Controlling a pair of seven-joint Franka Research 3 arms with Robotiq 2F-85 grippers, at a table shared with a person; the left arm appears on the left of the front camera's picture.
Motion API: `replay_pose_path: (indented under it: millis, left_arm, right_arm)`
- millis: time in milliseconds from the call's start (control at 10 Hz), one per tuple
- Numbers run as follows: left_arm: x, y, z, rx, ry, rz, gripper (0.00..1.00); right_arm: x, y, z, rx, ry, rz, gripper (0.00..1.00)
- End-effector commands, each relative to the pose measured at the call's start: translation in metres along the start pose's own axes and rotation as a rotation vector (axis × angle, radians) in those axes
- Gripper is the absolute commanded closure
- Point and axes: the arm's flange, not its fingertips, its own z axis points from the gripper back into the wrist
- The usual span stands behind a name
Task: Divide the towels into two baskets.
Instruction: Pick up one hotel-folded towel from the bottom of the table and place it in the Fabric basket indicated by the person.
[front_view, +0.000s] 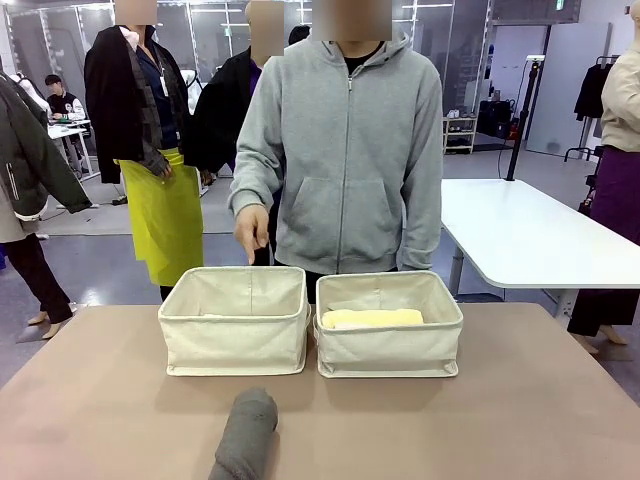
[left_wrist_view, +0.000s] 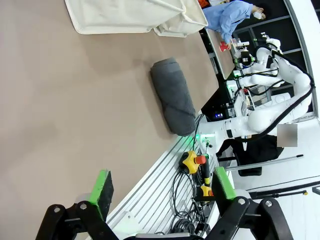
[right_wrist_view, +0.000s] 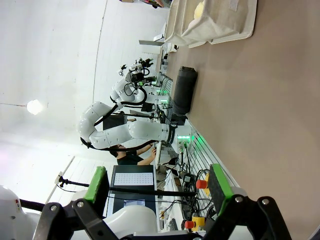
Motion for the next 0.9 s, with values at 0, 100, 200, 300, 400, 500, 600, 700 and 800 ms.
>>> replay_pose_path:
  millis: [0, 100, 200, 300, 400, 500, 600, 700, 800]
  left_arm:
    - [0.0, 0.0, 0.0, 0.0, 0.0, 0.0, 0.0]
    - [0.007, -0.007, -0.022, 0.001, 0.012, -0.019, 0.0]
    - [0.013, -0.012, -0.042, 0.023, 0.015, -0.005, 0.0]
    - [0.017, -0.019, -0.062, 0.052, 0.031, 0.017, 0.0]
    - [0.021, -0.033, -0.081, 0.083, 0.049, 0.066, 0.0]
    - [0.026, -0.043, -0.103, 0.125, 0.07, 0.108, 0.0]
    - [0.031, -0.057, -0.126, 0.136, 0.108, 0.111, 0.0]
    - [0.038, -0.065, -0.157, 0.186, 0.147, 0.121, 0.0]
    - [0.044, -0.078, -0.193, 0.234, 0.17, 0.141, 0.0]
  right_arm:
    - [-0.001, 0.002, 0.0, 0.01, 0.002, 0.019, 0.0]
    - [-0.001, 0.002, 0.0, 0.01, 0.002, 0.019, 0.0]
    - [-0.001, 0.002, 0.0, 0.01, 0.002, 0.019, 0.0]
    - [-0.001, 0.002, 0.0, 0.01, 0.002, 0.019, 0.0]
    - [-0.001, 0.002, 0.0, 0.01, 0.002, 0.019, 0.0]
    - [-0.001, 0.002, 0.0, 0.01, 0.002, 0.019, 0.0]
    - [-0.001, 0.002, 0.0, 0.01, 0.002, 0.019, 0.0]
    - [-0.001, 0.002, 0.0, 0.01, 0.002, 0.019, 0.0]
    - [-0.001, 0.002, 0.0, 0.01, 0.002, 0.019, 0.0]
